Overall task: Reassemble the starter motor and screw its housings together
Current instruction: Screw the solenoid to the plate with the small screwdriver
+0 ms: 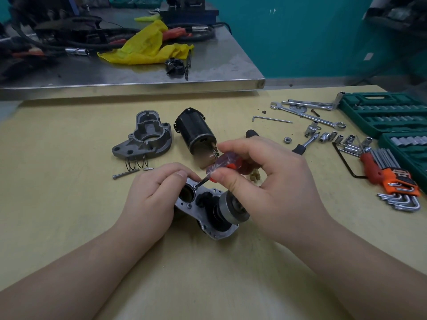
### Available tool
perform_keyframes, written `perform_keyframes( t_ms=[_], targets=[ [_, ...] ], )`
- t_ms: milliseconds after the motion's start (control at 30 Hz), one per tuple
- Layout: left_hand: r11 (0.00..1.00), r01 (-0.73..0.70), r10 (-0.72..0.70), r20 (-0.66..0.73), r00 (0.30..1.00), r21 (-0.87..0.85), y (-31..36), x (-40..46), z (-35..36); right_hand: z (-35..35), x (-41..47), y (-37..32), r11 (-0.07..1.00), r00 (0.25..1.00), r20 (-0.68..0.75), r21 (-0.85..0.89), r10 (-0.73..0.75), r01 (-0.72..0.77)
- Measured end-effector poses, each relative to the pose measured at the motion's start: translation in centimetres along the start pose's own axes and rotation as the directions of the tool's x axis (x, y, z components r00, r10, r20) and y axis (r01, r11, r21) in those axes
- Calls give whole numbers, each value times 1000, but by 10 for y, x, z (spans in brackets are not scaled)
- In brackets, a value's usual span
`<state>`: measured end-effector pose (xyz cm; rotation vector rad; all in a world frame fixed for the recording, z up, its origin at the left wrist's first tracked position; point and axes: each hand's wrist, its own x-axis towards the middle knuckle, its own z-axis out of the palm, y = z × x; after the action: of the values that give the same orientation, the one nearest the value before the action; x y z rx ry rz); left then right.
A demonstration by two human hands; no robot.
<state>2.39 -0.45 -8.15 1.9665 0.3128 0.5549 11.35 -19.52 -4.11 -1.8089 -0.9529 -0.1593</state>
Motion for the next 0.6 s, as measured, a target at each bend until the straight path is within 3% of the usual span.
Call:
perform_keyframes(
  t_ms=[167, 600],
  targets=[
    [1000, 6, -6, 3, 1000, 1, 0, -1, -1, 0, -5, 3, 995, 995, 8, -21, -99, 99],
    [1000, 0, 0, 8, 1000, 0, 3, 0, -1, 2, -5, 7, 991, 994, 30, 76, -110, 107]
  ],
)
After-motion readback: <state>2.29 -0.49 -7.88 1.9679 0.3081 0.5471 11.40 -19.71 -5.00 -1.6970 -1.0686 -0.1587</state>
